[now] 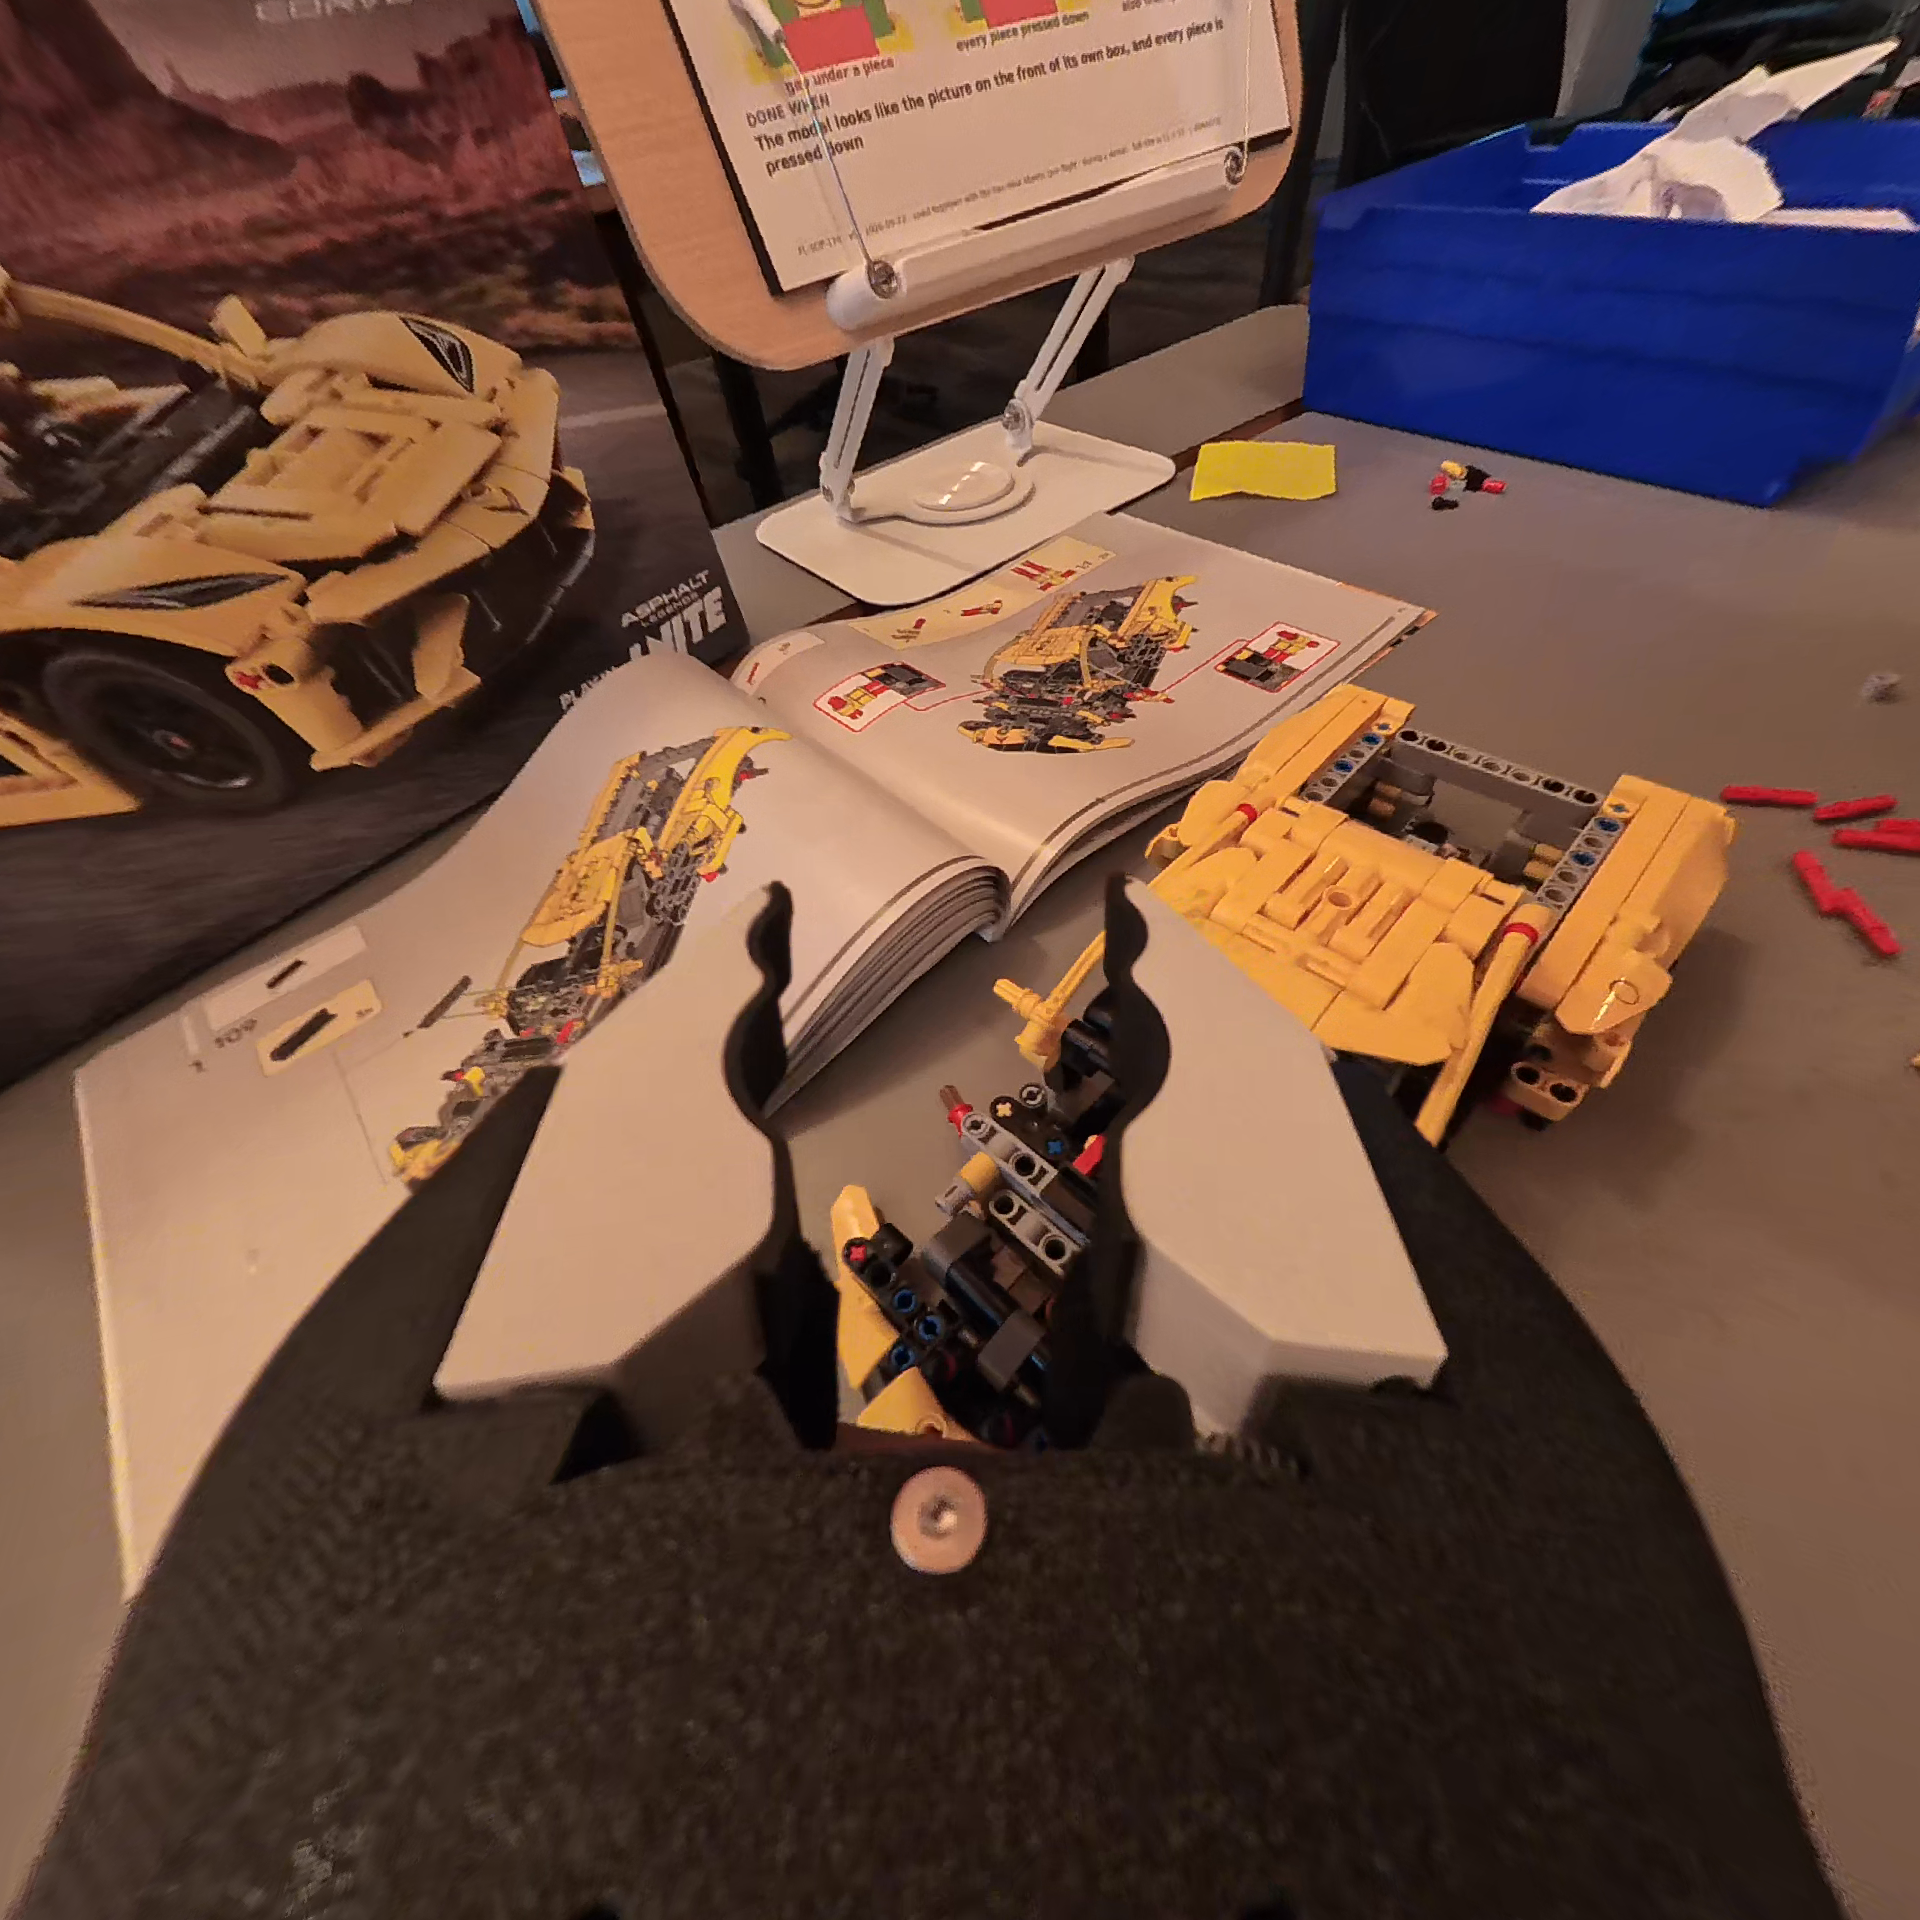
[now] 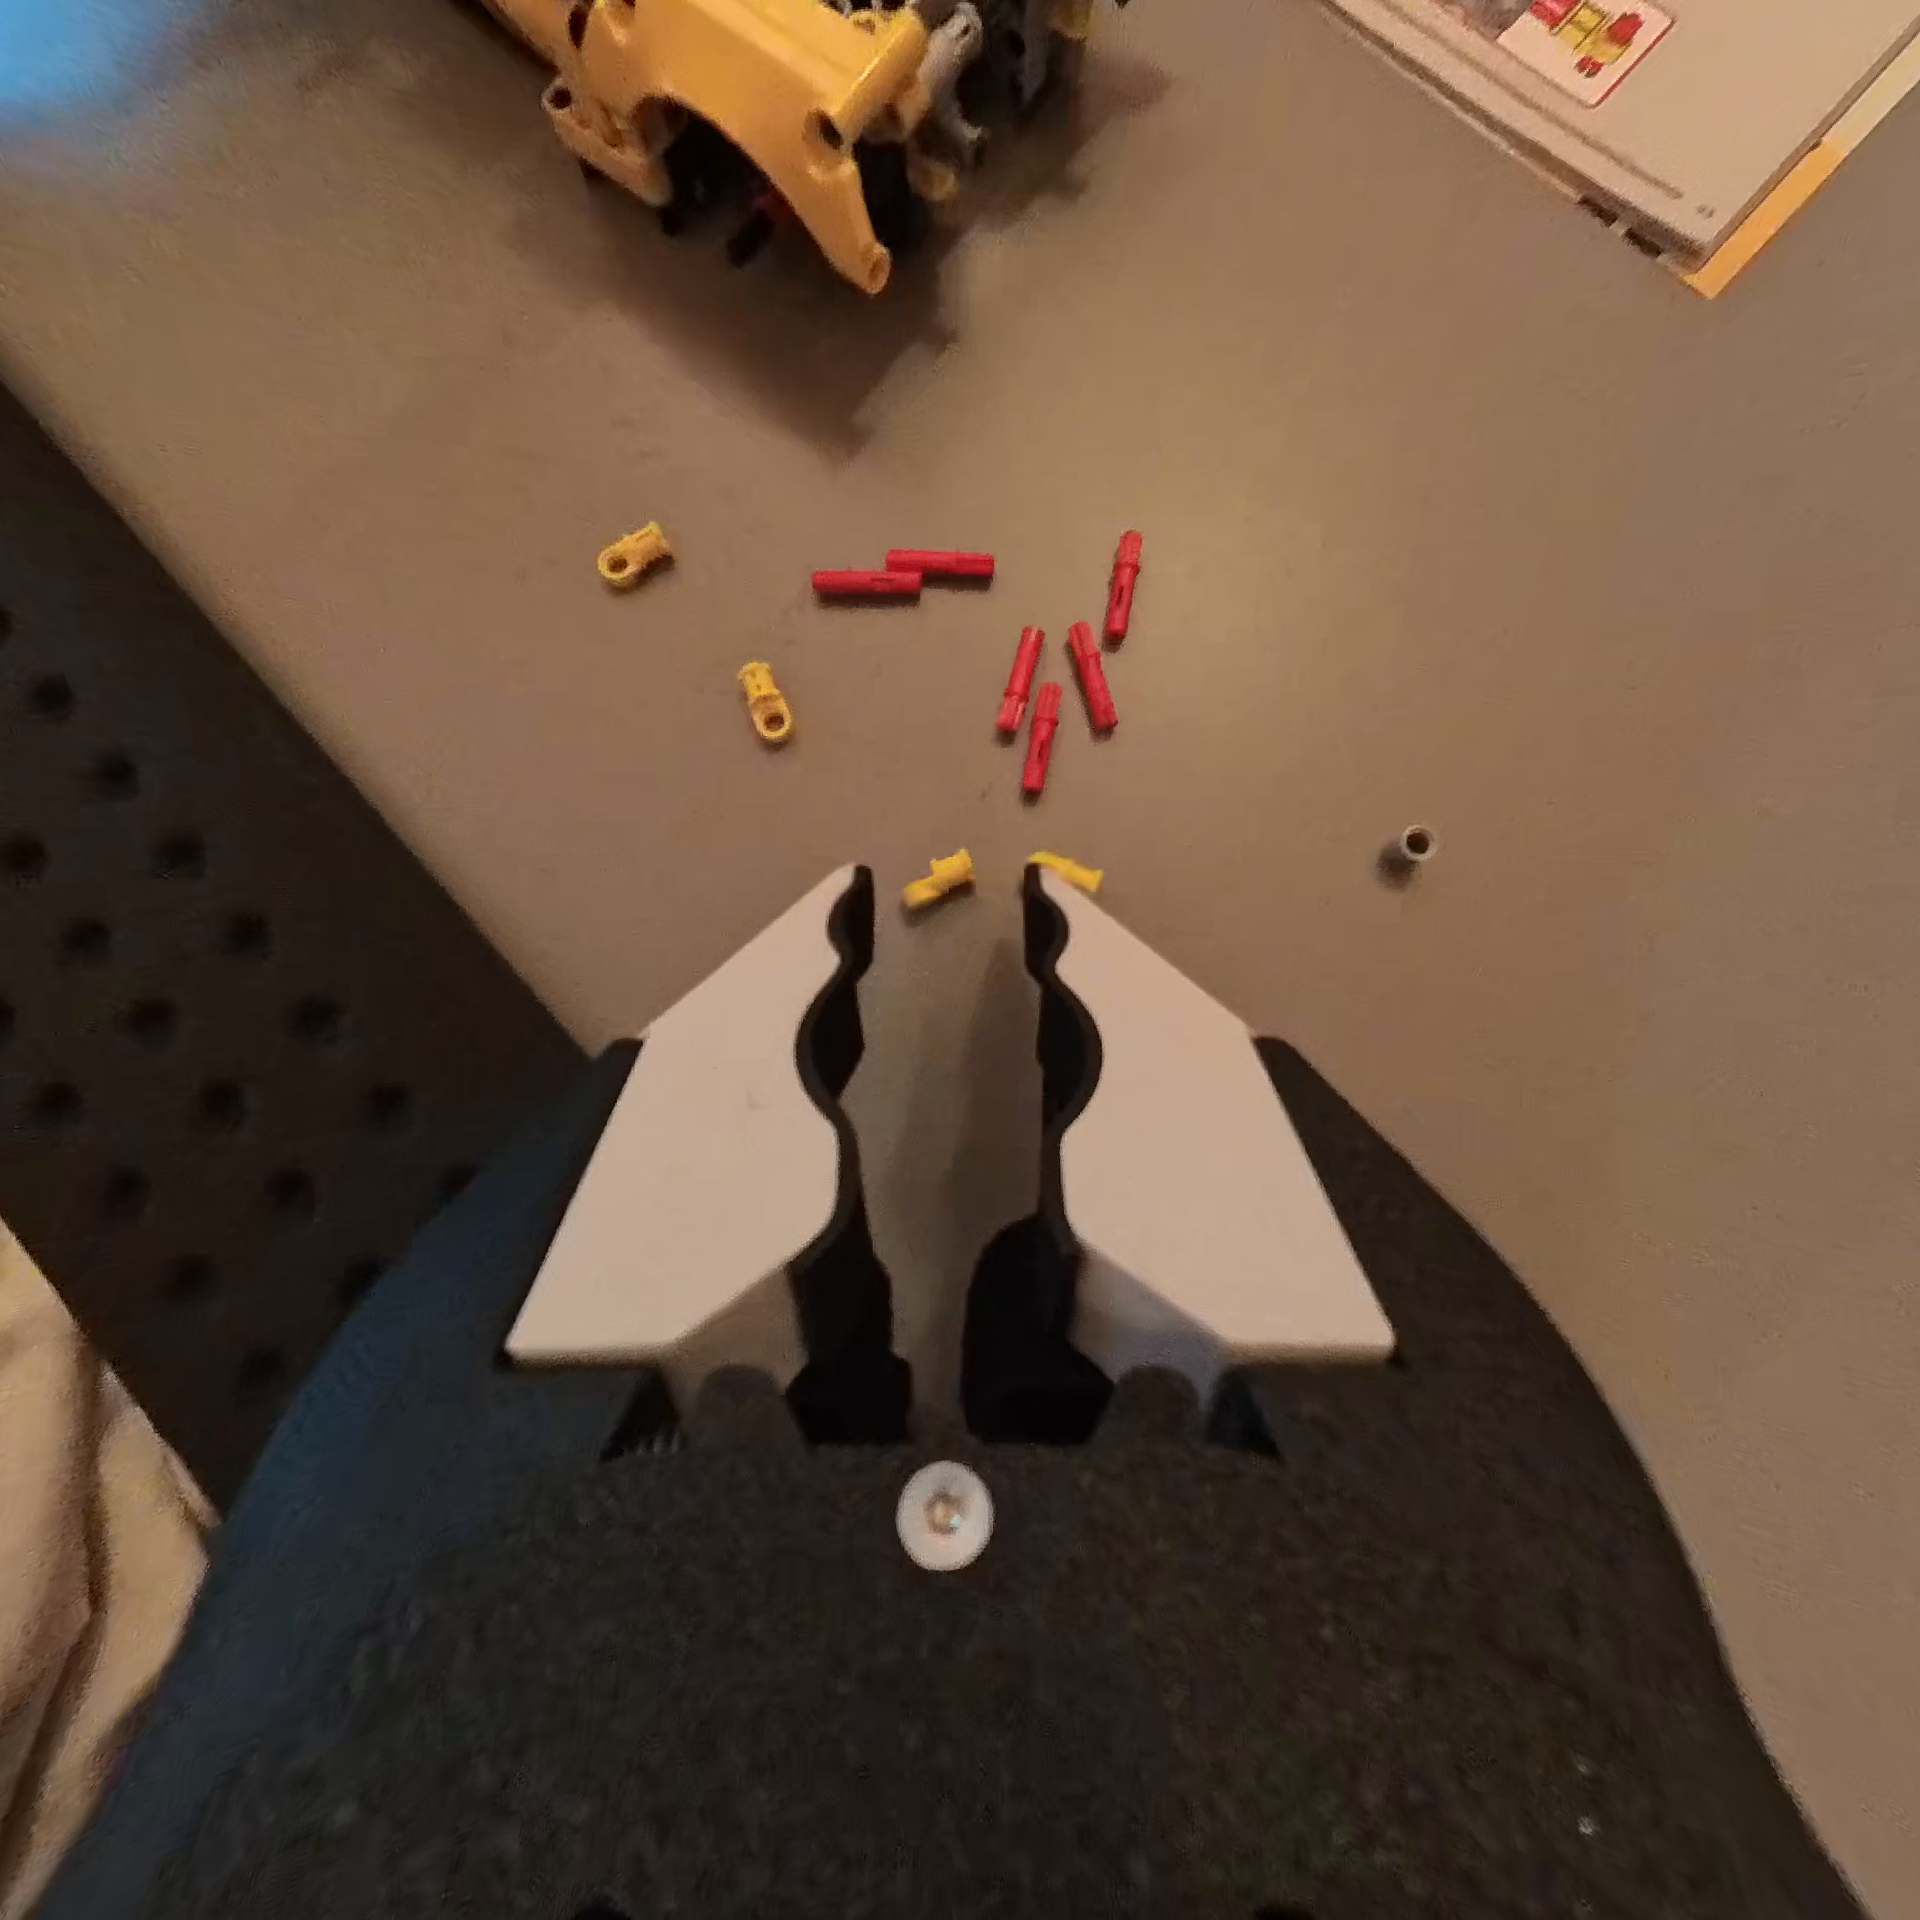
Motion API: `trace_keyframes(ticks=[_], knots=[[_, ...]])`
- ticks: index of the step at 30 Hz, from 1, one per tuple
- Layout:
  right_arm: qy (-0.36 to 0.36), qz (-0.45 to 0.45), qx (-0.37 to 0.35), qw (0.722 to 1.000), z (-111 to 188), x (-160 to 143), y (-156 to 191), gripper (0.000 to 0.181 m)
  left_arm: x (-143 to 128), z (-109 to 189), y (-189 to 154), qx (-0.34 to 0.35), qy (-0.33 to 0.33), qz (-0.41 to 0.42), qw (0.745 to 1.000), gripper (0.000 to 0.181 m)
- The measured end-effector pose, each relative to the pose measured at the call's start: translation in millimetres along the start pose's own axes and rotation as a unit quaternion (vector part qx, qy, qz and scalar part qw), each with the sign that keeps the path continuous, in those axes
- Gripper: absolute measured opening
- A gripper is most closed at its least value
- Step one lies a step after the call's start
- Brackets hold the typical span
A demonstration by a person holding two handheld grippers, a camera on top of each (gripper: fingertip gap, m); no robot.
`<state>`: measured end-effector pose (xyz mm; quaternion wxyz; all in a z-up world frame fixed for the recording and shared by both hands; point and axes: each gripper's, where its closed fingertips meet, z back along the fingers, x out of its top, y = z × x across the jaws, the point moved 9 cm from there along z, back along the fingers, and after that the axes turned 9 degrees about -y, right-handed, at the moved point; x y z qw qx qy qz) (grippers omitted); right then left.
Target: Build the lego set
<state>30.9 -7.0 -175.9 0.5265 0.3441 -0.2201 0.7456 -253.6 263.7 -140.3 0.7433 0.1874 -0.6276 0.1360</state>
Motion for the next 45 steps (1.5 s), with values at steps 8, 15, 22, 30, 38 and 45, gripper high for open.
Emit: trace_keyframes(ticks=[8,15,22,30,38,45], knots=[[0.022,0.010,-0.009,1.000,-7.3,-8.0,8.8,0.022,-1.2,-2.5,-6.4,-0.006,0.005,-0.019,1.000,0.060],[0.025,0.016,-0.027,0.999,-13.7,-6.6,7.3,0.007,-0.7,-1.9,-5.7,-0.002,0.003,-0.024,1.000,0.061],[-0.037,-0.022,0.022,0.999,-8.2,11.7,11.1,0.007,0.4,-1.3,-17.6,-0.066,0.025,0.011,0.997,0.045],[-0.128,-0.007,0.188,0.974,-36.3,106.6,1.6,0.002,26.1,5.8,-83.2,-0.264,-0.041,-0.008,0.964,0.045],[-0.086,-0.034,0.361,0.928,-95.2,143.7,20.4,0.003,6.0,1.3,-114.3,-0.183,0.008,-0.302,0.935,0.035],[-0.111,-0.100,0.411,0.899,-104.2,146.2,19.4,0.002,-3.3,-1.4,-111.8,-0.139,-0.017,-0.332,0.933,0.034]])
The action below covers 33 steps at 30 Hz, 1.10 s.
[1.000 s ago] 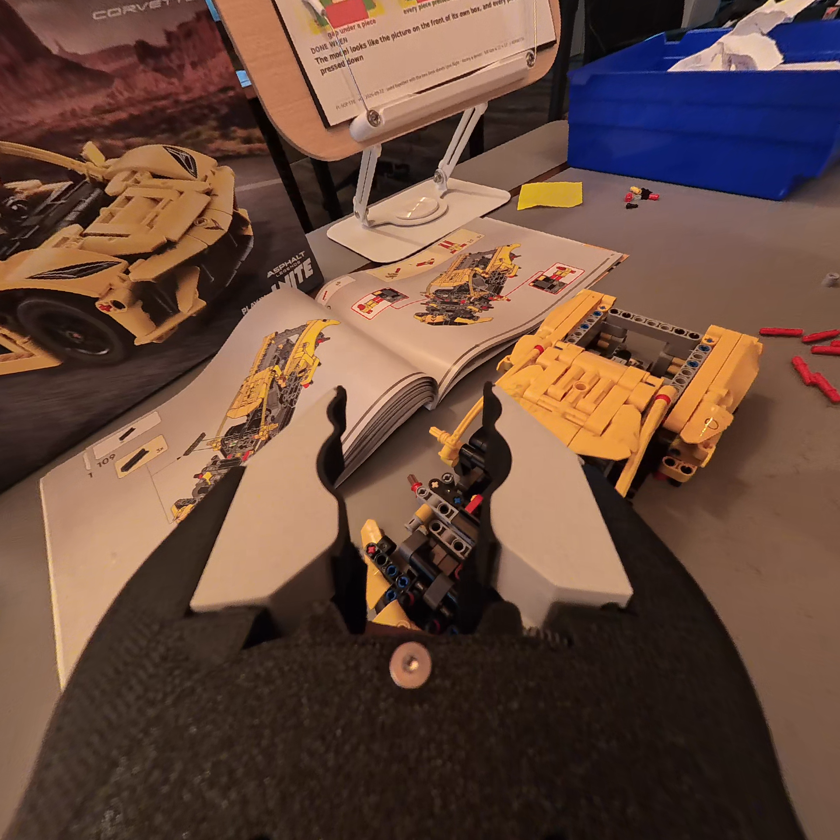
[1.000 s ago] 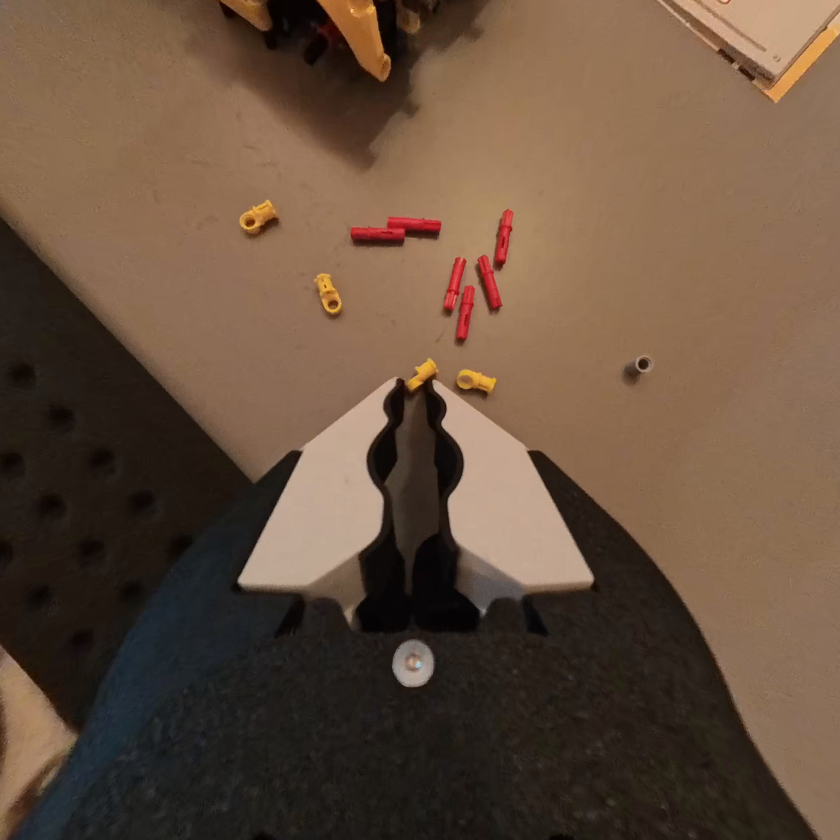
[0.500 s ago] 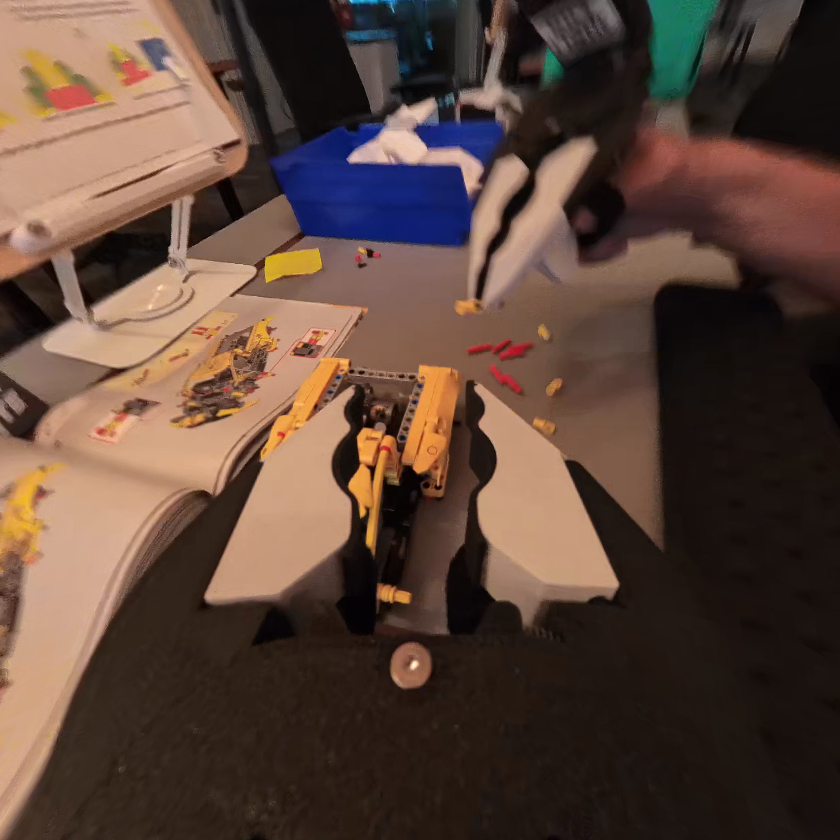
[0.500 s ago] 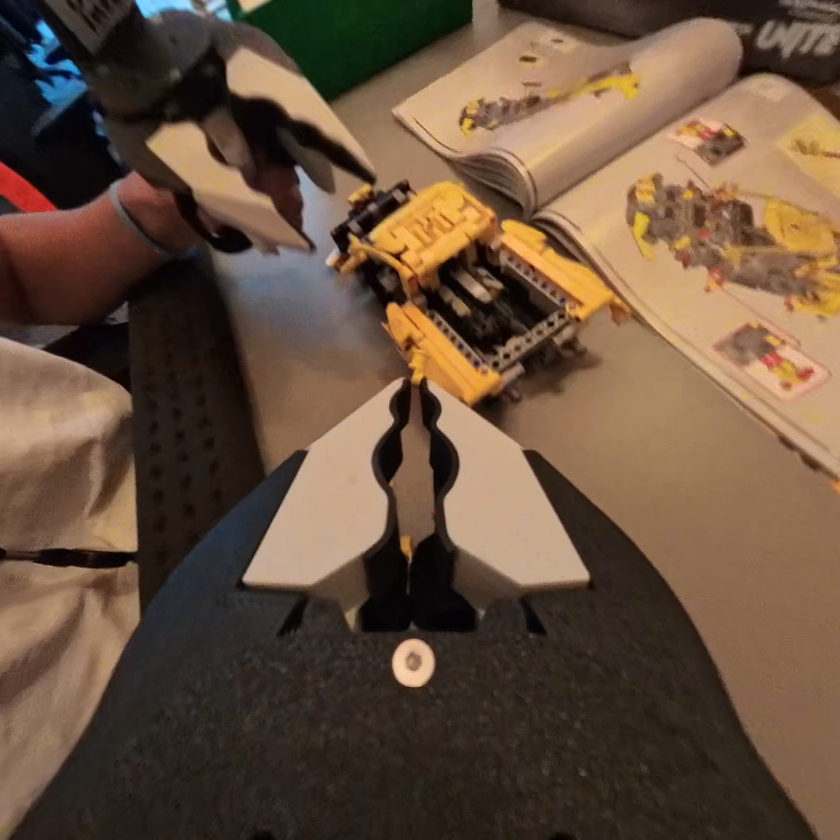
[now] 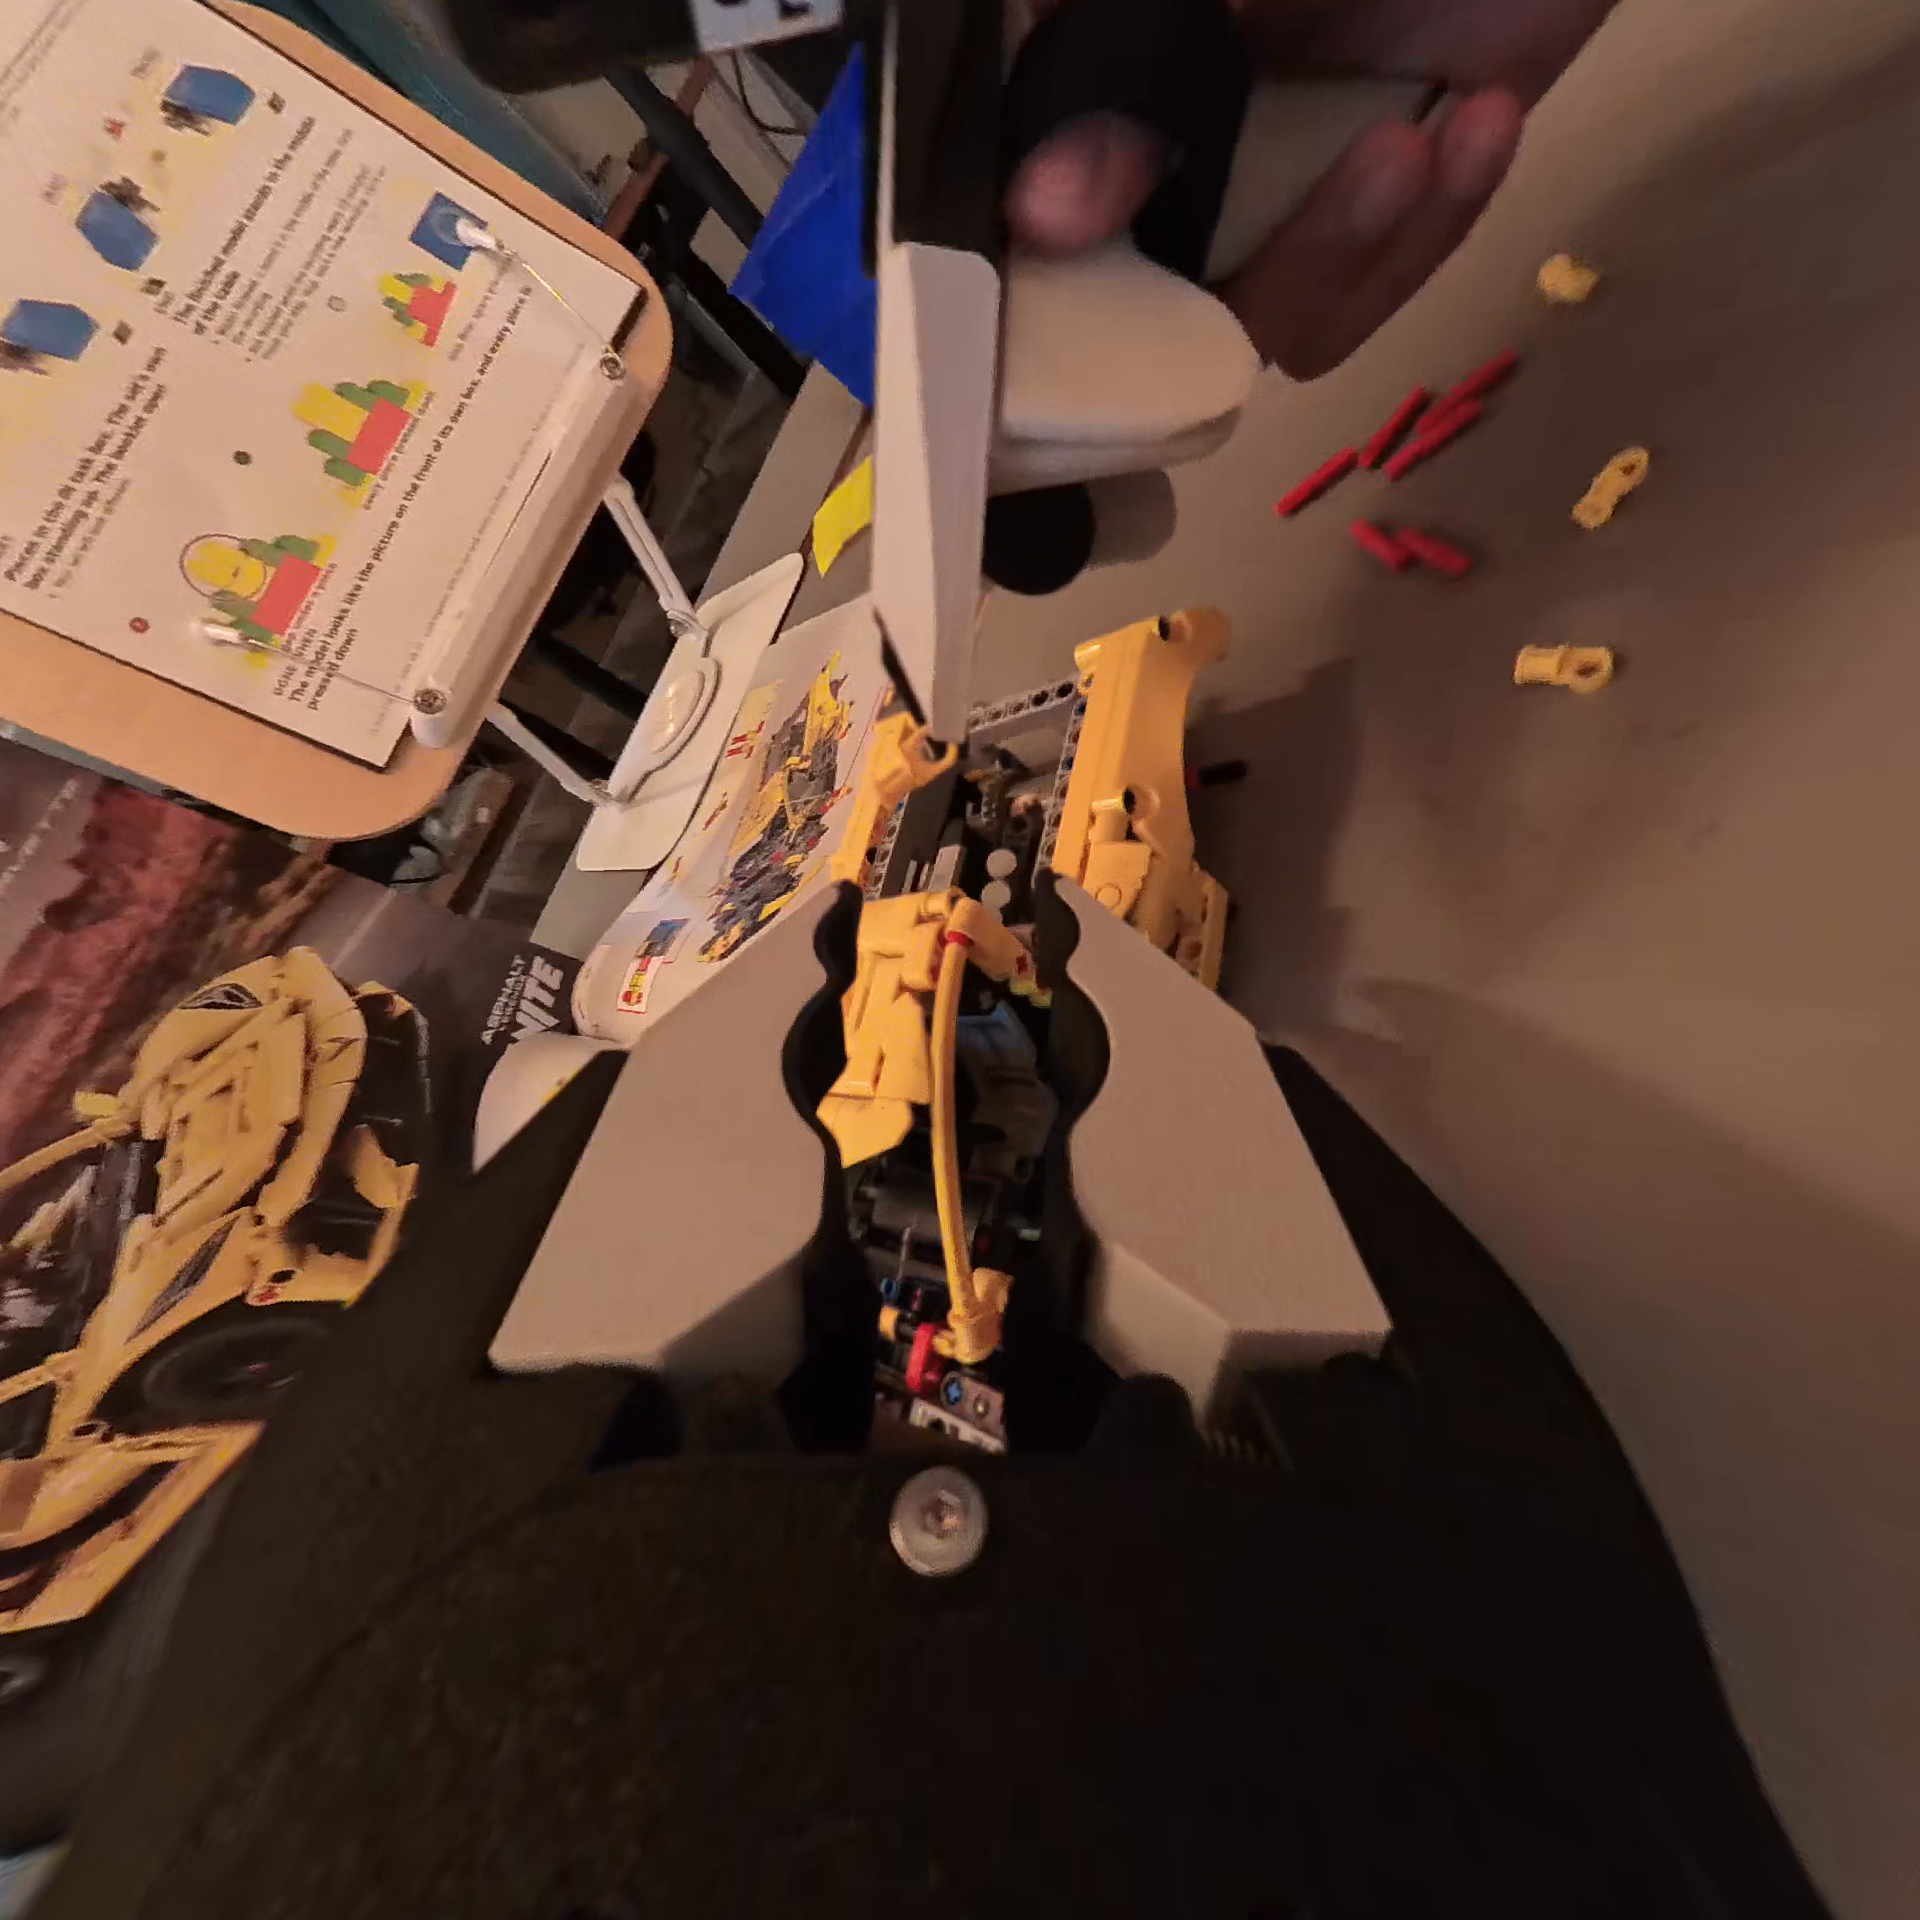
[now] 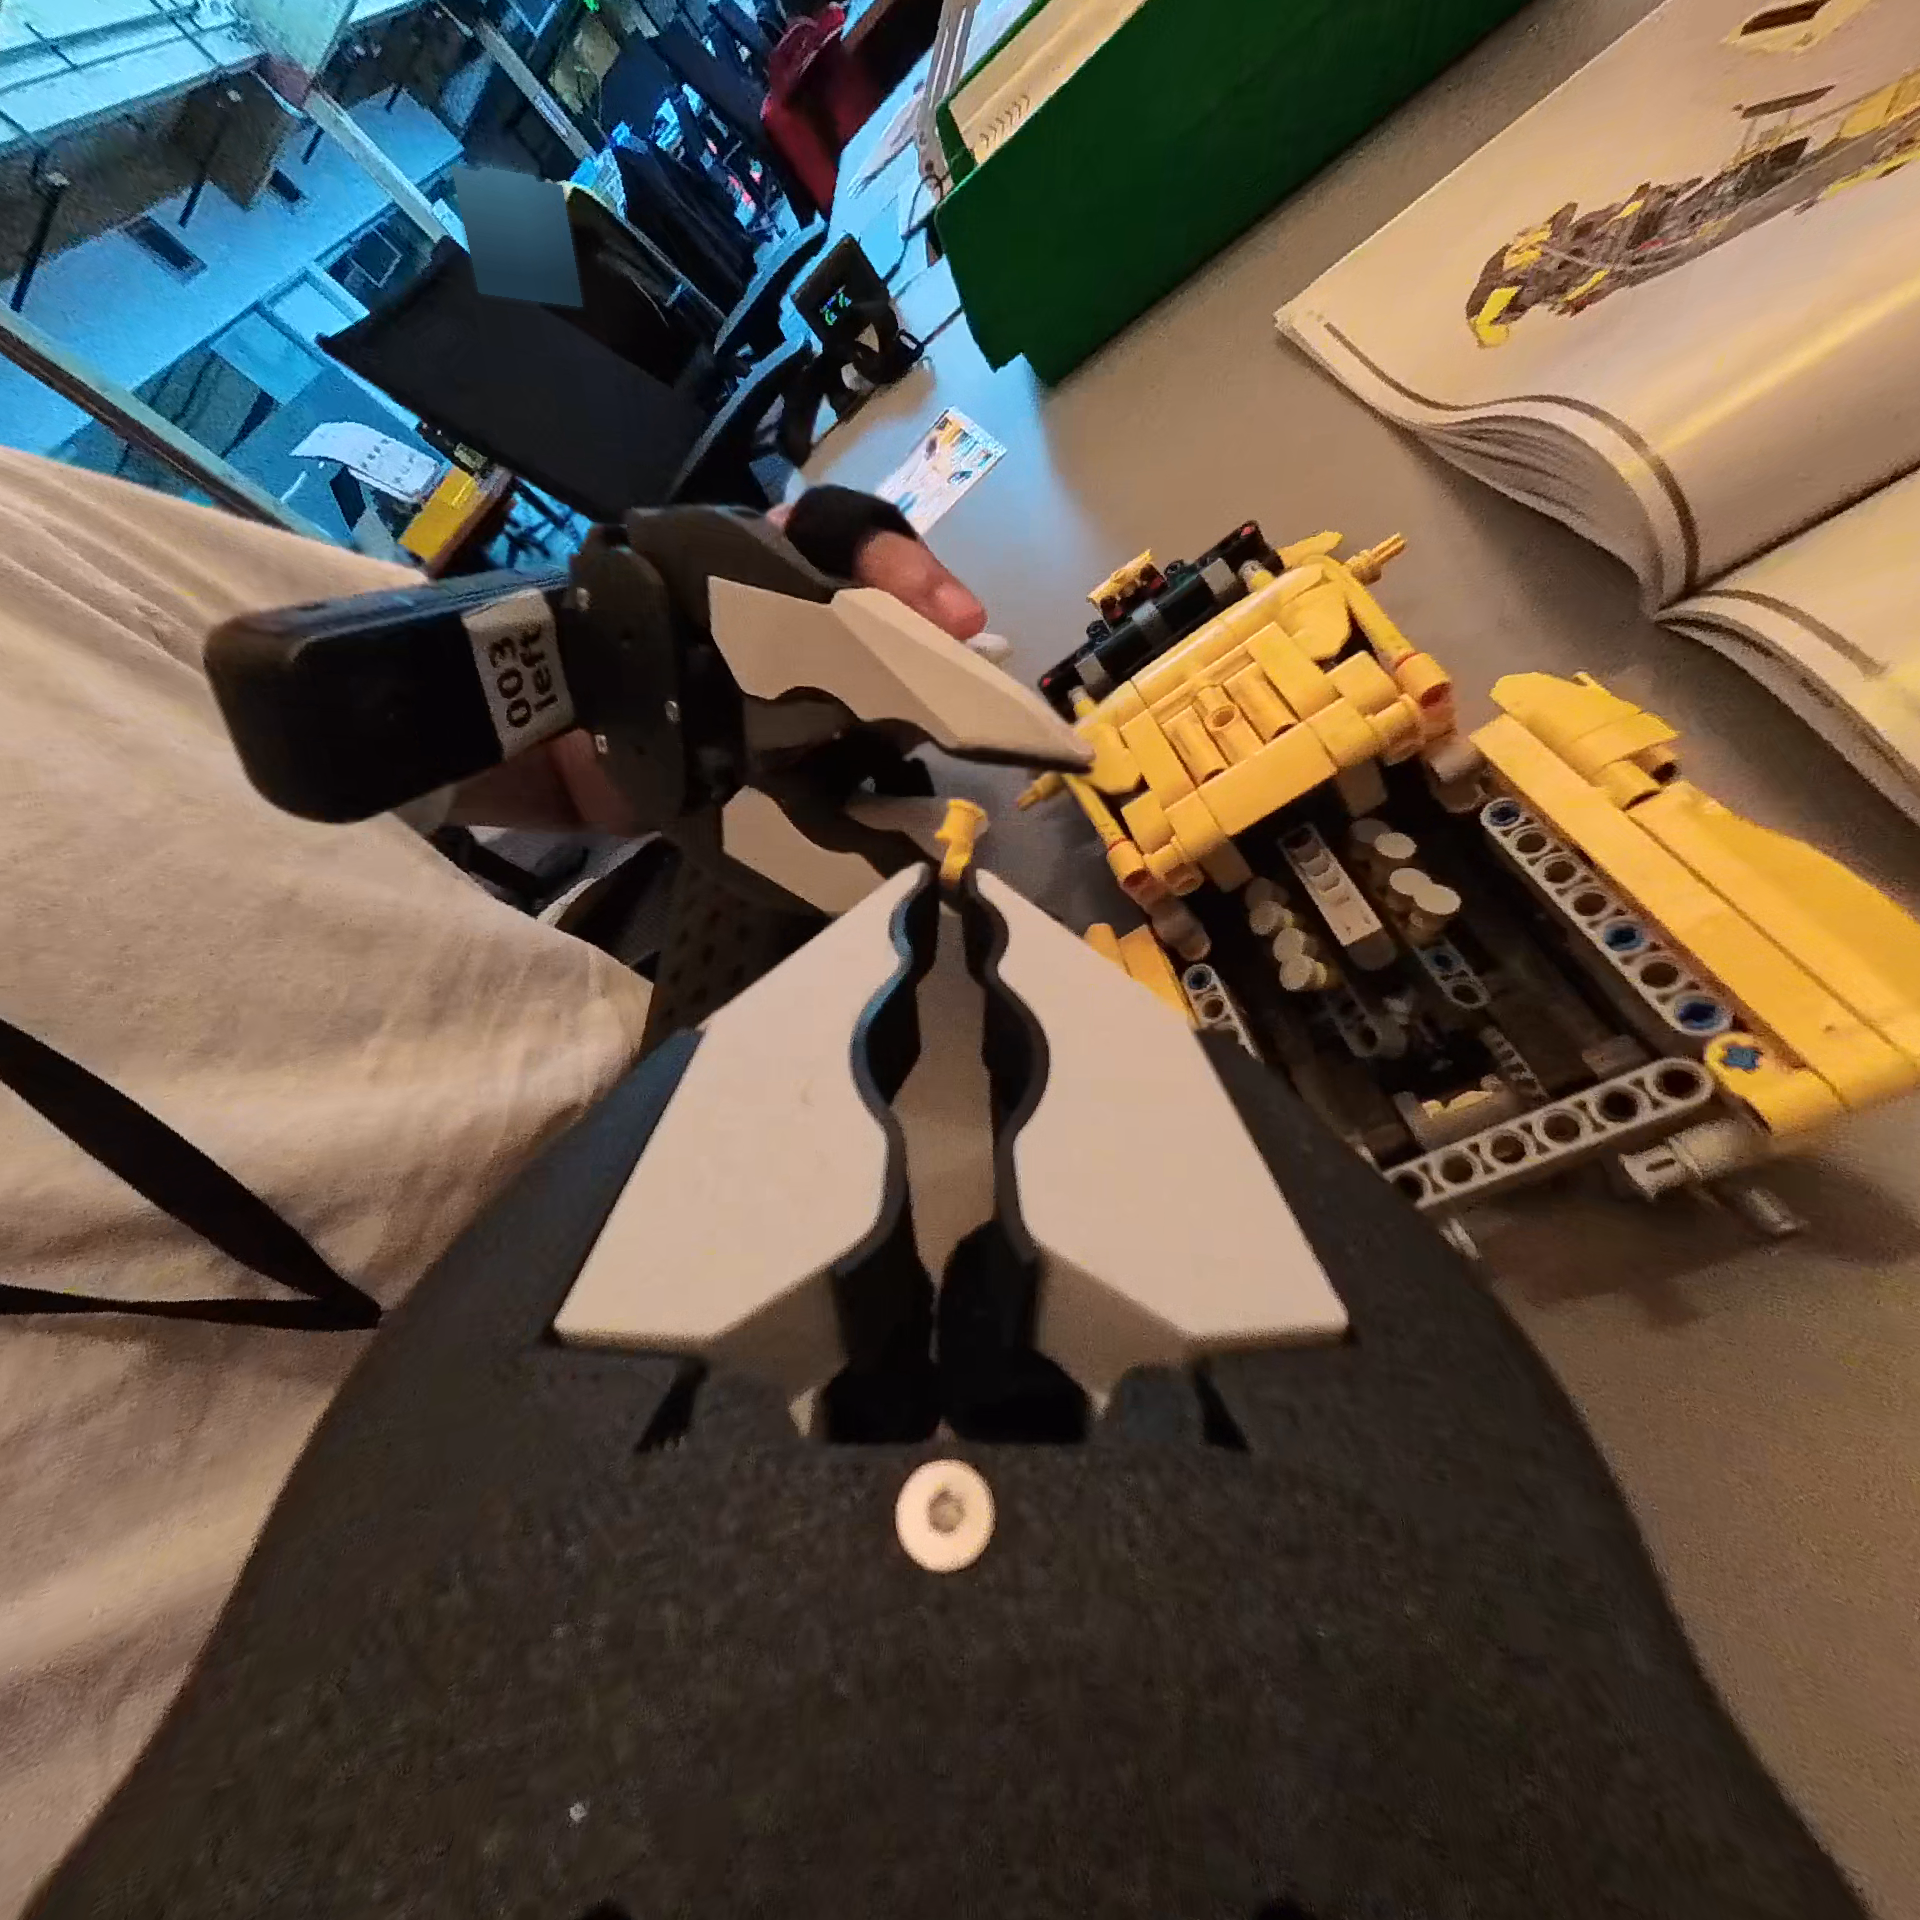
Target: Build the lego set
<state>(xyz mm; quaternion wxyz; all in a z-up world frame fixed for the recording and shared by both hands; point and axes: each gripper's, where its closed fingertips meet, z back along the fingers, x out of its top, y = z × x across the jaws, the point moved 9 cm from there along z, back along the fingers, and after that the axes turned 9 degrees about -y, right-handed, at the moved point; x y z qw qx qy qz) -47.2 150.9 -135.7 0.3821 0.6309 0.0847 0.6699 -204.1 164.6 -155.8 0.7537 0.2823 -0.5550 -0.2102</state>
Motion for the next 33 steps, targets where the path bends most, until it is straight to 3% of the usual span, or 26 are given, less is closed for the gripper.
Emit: trace_keyframes(ticks=[4,21,25,33], knots=[[-0.006,-0.026,0.008,1.000,-0.4,-6.6,-1.9,0.002,1.7,0.3,5.5,0.004,-0.015,0.038,0.999,0.034],[0.039,-0.012,-0.013,0.999,-8.7,-23.2,-3.8,0.002,-0.2,0.1,-17.8,-0.027,-0.024,-0.016,0.999,0.021],[0.023,0.000,-0.024,0.999,-4.8,-20.4,-3.2,0.002,0.4,0.9,-15.7,-0.011,-0.029,-0.022,0.999,0.008],[-0.024,0.013,-0.041,0.999,6.2,-11.3,-2.9,0.002,2.2,-3.8,-2.7,-0.010,-0.047,0.065,0.997,0.000]])
